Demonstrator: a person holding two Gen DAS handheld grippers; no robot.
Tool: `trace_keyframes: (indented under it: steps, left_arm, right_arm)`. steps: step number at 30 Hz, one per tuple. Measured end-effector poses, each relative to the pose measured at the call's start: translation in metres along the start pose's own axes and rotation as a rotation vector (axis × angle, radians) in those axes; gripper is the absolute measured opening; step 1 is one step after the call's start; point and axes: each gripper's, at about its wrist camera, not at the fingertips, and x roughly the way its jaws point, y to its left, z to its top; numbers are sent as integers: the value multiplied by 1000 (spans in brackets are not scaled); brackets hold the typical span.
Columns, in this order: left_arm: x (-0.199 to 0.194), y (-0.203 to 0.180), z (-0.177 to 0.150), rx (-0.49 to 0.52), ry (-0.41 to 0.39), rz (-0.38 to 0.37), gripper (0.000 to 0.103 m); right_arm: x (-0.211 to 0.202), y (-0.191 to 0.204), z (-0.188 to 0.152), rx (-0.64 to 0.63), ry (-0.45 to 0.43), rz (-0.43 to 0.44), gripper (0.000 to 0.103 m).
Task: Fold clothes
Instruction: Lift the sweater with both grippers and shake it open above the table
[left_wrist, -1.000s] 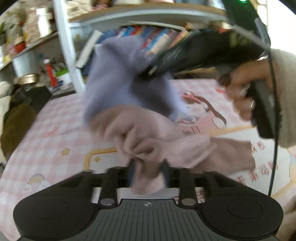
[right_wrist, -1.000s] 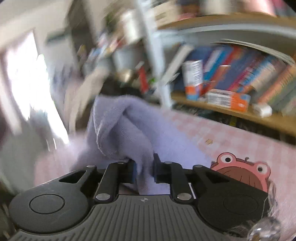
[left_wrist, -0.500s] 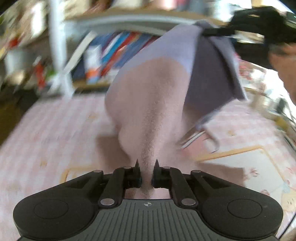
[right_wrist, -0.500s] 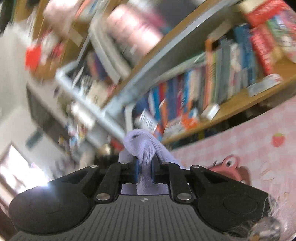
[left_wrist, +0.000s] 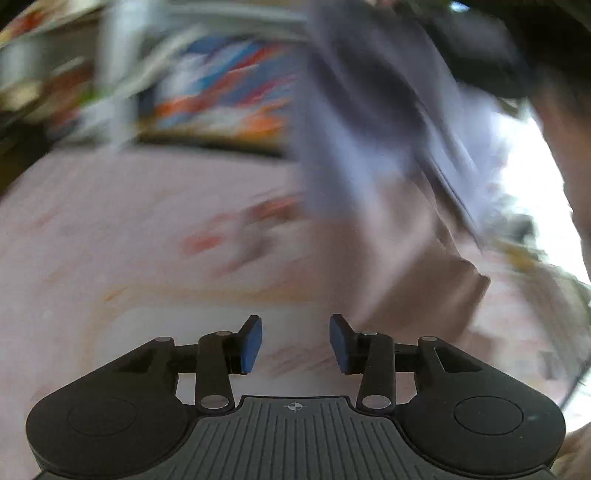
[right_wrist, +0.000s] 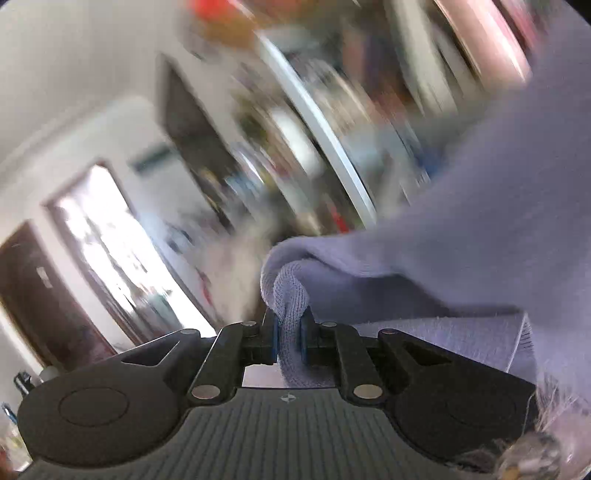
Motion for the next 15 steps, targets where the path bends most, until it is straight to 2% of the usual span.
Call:
trace_keyframes:
  steps: [3,6,9,11,12,13,15]
  left_arm:
    - [-18,41,-11,-87,3,129,41]
    - [-31,58,1,-85,-51,209,41]
    - [-38,66,26,-52,-125,243,41]
    - [-36,67,44,-22,-150,239,42]
    - [-36,61,51,11,-160,231,44]
    - [-37,55,57,45,-170,223,45]
    - [-37,40,64,128,-188,182,47]
  right_arm:
    - [41,-32,-45,142,162,-108,10]
    - [71,-24,-65,114,231,-125,10]
    - [93,4,-70,-1,308,-39,10]
    - [103,21,-73,-74,359,19,11]
    - [103,23,-76,-83,373,19,16]
    - [103,25,-80,-92,386,19,33]
    - [91,23,-84,-95,383,5,51]
